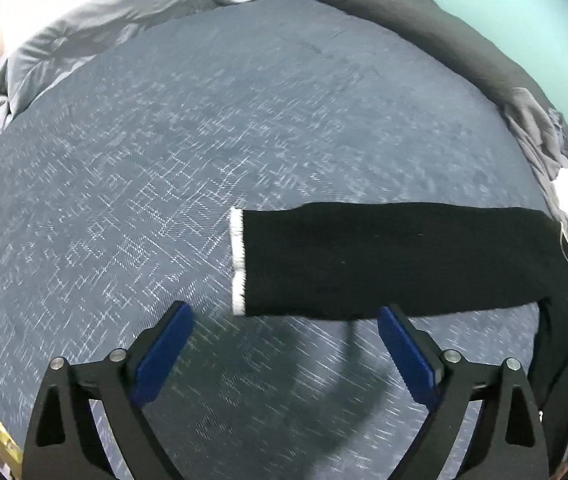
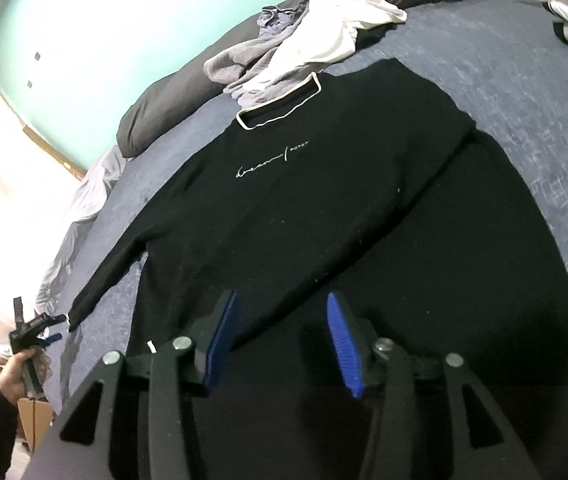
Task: Fold clothes
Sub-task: 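Grasp the black sleeve cuff with the left gripper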
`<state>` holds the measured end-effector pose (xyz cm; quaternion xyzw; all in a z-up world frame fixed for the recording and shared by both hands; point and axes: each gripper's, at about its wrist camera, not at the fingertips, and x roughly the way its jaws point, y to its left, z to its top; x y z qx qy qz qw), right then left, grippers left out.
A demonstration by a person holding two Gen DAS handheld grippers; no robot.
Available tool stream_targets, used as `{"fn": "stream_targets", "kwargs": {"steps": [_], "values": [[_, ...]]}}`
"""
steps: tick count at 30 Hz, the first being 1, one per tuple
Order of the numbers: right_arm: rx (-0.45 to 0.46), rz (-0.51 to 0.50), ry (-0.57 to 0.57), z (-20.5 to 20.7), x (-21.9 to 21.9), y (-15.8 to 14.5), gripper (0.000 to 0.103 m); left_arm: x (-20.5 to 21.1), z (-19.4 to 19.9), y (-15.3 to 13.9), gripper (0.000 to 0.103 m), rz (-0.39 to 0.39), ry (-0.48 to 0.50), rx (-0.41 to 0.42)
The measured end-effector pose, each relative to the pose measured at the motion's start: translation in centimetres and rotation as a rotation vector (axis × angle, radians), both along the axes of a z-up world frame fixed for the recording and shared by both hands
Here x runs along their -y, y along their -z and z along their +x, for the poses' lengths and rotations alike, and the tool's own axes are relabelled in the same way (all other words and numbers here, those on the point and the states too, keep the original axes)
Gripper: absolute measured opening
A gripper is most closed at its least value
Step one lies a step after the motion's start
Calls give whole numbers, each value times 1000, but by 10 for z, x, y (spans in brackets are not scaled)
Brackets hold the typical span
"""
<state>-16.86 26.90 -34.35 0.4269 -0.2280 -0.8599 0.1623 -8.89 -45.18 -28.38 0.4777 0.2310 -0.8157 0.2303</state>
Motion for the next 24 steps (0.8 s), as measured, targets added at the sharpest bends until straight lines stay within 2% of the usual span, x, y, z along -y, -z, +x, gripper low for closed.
{"fn": "stream_targets", "kwargs": {"steps": [6, 9, 11, 14, 17, 18, 21, 24], "values": [[-30, 5, -22, 2, 6, -5, 47, 15, -4, 15, 96, 31, -47, -14], [-35, 12, -26, 2, 7, -5, 47, 13, -8, 17, 95, 32, -37, -23], [-28, 10, -24, 2, 6, -2, 47, 11, -11, 19, 90, 35, -25, -27], [-23, 7, -13, 2, 4, 0, 47, 6, -15, 20, 72, 47, -1, -34], [-33, 12, 12, 4, 0, 0, 47, 3, -24, 21, 69, 36, 24, -22], [-34, 8, 17, 4, -1, 0, 47, 3, -25, 20, 63, 36, 26, -23], [-35, -2, 31, 5, -5, 0, 47, 3, -27, 19, 38, 38, 35, -26], [-33, -2, 34, 5, -5, 1, 47, -1, -30, 12, 31, 21, 54, -27]]}}
